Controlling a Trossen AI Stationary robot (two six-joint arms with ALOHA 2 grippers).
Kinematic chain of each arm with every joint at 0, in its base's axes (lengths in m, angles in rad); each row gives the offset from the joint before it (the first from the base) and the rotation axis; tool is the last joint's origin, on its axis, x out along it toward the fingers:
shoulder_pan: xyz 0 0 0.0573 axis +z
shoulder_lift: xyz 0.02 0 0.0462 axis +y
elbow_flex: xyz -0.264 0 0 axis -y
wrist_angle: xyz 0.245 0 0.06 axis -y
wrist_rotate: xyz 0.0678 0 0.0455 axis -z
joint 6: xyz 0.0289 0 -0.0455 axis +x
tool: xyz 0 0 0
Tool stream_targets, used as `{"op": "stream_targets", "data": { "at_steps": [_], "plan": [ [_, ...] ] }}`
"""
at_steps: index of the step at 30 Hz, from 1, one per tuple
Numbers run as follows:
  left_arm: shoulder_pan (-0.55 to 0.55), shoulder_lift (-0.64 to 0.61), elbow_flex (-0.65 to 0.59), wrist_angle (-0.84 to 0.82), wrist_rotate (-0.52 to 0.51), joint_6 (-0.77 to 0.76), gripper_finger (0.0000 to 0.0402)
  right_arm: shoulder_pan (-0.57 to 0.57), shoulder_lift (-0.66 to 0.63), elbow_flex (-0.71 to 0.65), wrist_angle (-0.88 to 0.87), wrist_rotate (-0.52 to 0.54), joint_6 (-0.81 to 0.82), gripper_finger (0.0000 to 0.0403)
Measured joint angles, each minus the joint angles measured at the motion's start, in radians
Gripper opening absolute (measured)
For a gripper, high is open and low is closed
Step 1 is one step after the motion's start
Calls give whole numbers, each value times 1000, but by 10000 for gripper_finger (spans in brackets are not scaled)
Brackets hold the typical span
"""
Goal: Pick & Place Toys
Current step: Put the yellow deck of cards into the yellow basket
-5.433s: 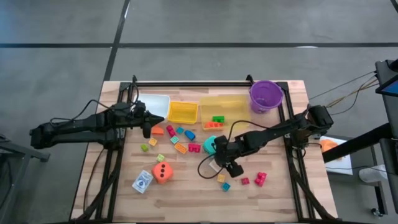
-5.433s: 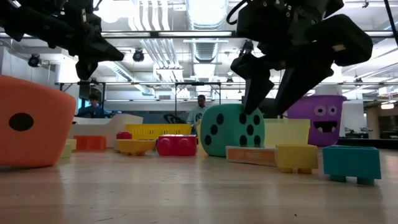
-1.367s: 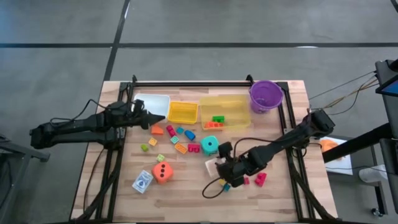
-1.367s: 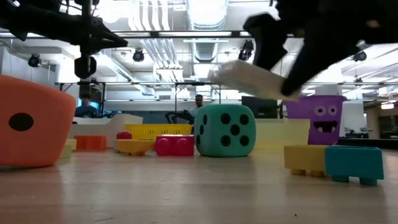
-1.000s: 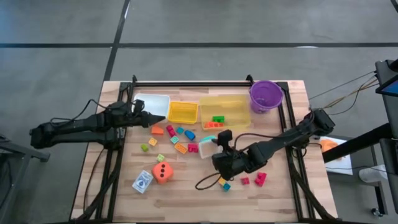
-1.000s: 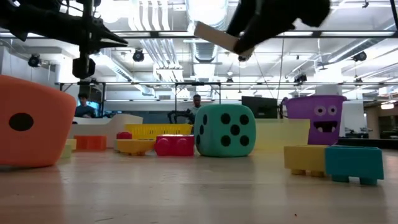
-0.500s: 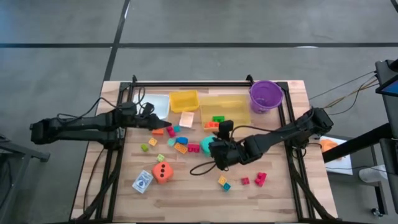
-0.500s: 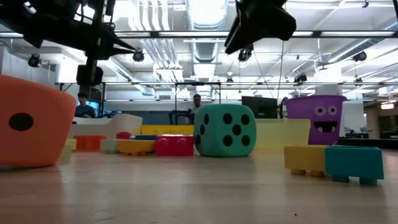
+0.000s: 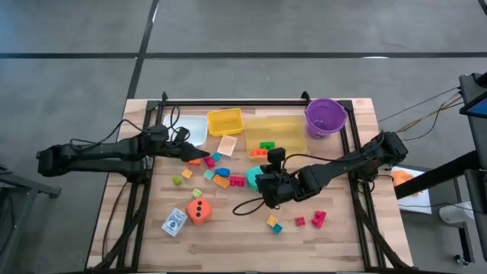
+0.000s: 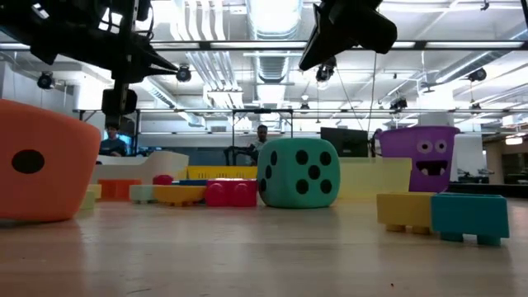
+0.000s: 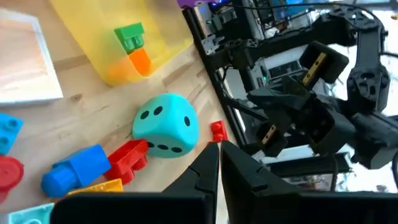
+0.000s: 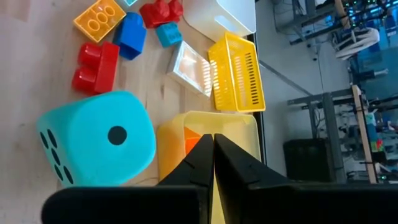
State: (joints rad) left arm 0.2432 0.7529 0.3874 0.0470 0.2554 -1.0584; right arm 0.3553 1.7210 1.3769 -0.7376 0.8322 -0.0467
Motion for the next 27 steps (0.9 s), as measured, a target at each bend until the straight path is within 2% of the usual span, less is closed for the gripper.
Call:
{"op": "stream_targets", "data": {
  "at_steps": [4, 7, 10, 14, 20, 23, 27],
  "plan": [
    [0, 25, 0, 0, -30, 72, 23, 0, 0, 0, -1, 0, 3, 9],
    [0, 70, 3, -3, -45, 76, 47, 0, 0, 0, -21, 0, 33, 9],
    [-2, 143, 34, -17, -45, 98, 94, 0, 0, 0, -63, -2, 105, 9],
    [-2, 253, 121, -77, -45, 164, 178, 0, 0, -1, -137, 1, 207, 9],
    [-2, 407, 332, -298, -57, 292, 301, 6, 0, -1, -259, 5, 363, 9],
    [-2, 484, 439, -435, -104, 328, 342, 13, 0, -1, -315, 6, 434, 9],
    [-2, 586, 546, -580, -177, 343, 375, 26, -1, -1, -353, 8, 512, 9]
  ]
}}
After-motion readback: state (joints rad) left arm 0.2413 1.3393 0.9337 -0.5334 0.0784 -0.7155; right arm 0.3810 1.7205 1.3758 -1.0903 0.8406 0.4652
